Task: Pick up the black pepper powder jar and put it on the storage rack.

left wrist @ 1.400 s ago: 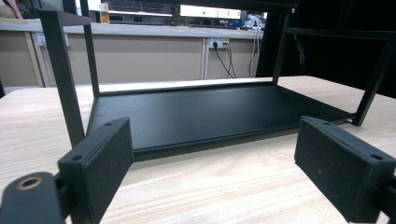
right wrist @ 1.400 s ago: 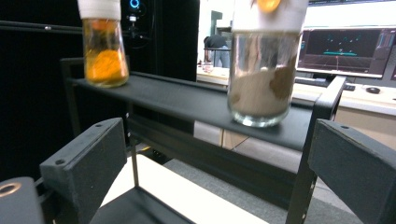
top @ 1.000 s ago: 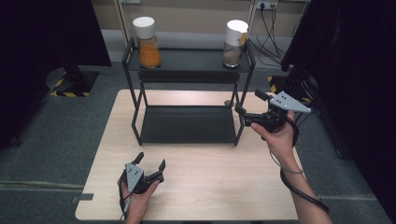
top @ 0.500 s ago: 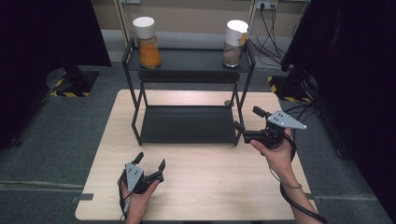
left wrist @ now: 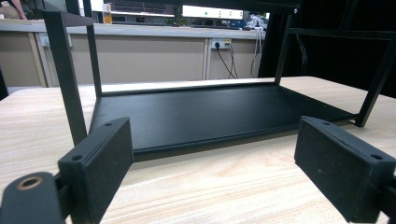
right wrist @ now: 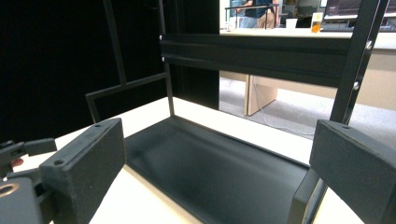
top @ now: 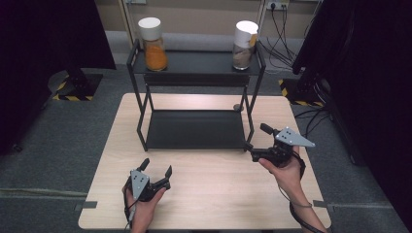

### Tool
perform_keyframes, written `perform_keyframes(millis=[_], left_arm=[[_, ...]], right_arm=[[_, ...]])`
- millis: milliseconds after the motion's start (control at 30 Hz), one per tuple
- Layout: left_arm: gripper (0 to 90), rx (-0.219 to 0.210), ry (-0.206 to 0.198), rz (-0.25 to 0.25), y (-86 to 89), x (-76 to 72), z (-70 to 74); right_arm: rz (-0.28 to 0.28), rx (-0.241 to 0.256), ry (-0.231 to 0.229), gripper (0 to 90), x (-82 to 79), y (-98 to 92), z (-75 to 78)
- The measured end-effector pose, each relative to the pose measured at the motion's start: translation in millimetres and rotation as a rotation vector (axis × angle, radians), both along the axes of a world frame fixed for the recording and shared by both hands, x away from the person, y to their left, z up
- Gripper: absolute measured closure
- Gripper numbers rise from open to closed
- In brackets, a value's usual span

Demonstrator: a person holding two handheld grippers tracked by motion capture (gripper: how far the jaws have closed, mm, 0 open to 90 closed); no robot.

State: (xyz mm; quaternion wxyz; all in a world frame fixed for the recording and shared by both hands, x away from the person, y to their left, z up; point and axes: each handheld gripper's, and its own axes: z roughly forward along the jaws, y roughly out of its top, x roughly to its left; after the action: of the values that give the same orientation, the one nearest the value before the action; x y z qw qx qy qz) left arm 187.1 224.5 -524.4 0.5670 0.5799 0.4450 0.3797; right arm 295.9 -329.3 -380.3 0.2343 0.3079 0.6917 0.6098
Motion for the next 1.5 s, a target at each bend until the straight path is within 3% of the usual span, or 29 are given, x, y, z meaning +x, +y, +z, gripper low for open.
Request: perform_keyframes(millis=[433,1500], left_arm=[[11.0,0.0,0.002,0.001,-0.2,0.1,0.4],[11.0,0.002,0.001,0.003,-0.6,-0.1,0.2]], right_arm=[[-0.019,0.01,0.065,4.2,-6.1,-5.2,-29.8],[-0.085,-0.043,0.178,4.7,-15.5,-20.1,-71.8]])
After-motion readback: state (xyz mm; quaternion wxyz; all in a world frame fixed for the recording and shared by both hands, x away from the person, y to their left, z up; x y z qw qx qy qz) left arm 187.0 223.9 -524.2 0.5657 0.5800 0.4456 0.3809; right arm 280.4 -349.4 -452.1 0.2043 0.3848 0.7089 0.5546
